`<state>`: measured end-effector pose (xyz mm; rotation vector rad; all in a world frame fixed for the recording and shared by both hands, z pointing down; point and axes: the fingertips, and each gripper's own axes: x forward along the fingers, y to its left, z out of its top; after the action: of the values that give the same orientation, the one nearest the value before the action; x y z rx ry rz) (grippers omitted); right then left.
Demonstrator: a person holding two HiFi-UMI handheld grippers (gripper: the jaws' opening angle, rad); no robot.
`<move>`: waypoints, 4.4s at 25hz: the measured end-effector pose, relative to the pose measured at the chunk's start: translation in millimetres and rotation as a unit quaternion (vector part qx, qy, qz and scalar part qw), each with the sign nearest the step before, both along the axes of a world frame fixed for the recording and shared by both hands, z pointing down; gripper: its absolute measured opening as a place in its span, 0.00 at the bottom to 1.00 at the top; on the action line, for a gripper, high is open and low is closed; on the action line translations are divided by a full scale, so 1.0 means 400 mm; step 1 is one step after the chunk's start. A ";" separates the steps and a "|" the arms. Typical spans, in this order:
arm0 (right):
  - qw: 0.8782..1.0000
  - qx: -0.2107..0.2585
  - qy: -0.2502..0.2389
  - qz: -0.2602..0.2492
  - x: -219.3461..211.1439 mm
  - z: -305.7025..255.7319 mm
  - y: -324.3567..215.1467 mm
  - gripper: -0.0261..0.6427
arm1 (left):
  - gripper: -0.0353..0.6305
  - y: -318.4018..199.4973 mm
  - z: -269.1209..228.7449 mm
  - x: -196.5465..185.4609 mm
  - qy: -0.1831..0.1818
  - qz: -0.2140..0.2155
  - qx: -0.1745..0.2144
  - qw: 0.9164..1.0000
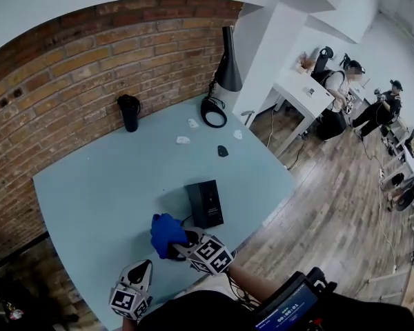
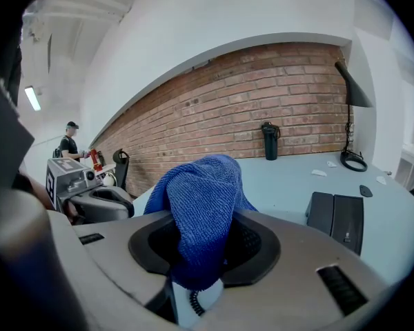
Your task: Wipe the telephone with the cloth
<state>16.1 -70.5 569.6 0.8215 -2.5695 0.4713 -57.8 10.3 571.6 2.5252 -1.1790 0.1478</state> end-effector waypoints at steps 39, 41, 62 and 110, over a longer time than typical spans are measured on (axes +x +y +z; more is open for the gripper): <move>0.890 0.199 0.409 0.026 0.332 0.059 -0.448 0.26 | 0.08 -0.006 0.024 -0.046 -0.001 -0.035 -0.028 0.999; 0.895 0.181 0.406 0.026 0.325 0.095 -0.443 0.26 | 0.08 -0.004 0.027 -0.052 -0.001 -0.037 -0.032 0.999; 0.926 0.113 0.360 0.010 0.307 0.145 -0.394 0.23 | 0.08 -0.009 0.052 -0.029 -0.002 -0.014 -0.041 0.999; 0.936 0.060 0.343 -0.043 0.262 0.278 -0.123 0.23 | 0.08 0.021 0.067 0.015 -0.004 0.020 -0.049 0.999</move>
<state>120.8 -119.5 680.9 0.7421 -1.9770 -0.0158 -51.9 18.7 598.3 2.4650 -1.0971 0.2208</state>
